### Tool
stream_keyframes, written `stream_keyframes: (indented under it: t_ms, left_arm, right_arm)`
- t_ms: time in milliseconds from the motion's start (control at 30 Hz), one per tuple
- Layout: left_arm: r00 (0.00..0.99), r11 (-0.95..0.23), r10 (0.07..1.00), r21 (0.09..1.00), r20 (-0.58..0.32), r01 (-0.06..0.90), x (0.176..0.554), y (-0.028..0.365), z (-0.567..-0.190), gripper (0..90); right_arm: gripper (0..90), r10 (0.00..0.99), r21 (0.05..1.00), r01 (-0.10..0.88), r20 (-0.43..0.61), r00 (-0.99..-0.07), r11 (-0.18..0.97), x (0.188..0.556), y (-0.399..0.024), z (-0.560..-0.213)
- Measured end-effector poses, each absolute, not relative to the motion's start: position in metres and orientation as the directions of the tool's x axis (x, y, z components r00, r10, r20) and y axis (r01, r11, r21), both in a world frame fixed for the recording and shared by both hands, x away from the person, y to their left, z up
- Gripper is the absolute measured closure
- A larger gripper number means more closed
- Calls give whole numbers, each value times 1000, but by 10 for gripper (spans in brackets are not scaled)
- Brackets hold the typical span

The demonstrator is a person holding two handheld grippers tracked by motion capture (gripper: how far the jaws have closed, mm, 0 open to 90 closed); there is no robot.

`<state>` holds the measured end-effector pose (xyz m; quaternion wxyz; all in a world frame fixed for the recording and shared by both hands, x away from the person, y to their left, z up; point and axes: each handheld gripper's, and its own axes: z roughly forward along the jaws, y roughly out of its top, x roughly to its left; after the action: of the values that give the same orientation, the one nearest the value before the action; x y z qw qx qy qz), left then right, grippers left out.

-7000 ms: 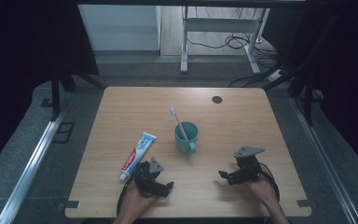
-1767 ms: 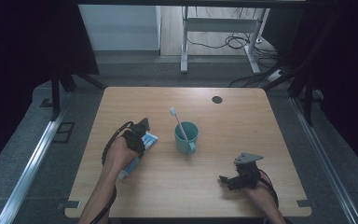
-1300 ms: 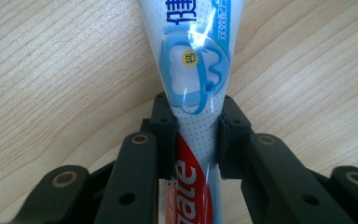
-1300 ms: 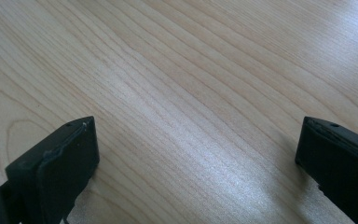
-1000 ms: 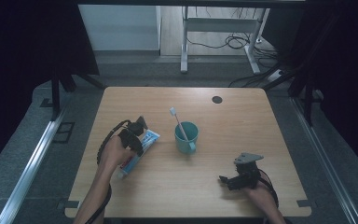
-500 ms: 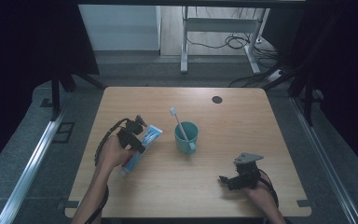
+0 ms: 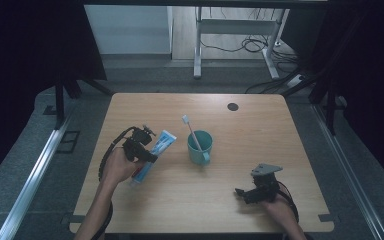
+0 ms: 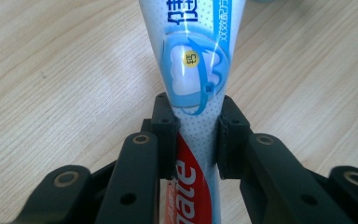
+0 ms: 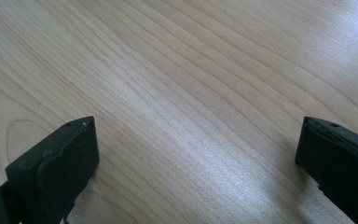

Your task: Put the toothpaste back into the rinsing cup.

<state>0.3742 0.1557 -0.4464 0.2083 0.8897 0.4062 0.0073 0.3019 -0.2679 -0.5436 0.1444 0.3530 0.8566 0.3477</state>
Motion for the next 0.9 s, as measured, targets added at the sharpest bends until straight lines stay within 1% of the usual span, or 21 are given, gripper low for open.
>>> stream_keyframes:
  t_ms: [600, 900]
  left_arm:
    - [714, -554, 684, 530, -150, 642, 352, 160, -425, 731]
    - [724, -519, 671, 595, -160, 614, 349, 157, -419, 731]
  right_arm:
    - [0, 704, 699, 502, -3, -710, 509, 302, -268, -544]
    - [0, 704, 699, 502, -3, -711, 510, 302, -268, -544]
